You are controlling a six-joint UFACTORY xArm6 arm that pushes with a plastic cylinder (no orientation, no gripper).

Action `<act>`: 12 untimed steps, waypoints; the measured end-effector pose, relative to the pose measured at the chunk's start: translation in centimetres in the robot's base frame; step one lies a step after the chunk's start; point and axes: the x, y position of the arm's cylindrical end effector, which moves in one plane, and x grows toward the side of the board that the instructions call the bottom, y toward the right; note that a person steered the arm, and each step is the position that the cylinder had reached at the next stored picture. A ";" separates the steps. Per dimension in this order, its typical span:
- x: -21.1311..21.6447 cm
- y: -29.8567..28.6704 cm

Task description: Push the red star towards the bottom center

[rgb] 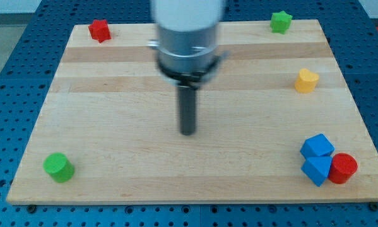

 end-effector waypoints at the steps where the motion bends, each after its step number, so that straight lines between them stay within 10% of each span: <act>1: -6.8 -6.7; 4: -21.2 -25.2; 6: -29.8 -22.8; 9: -23.1 -11.5; 12: -25.6 -16.8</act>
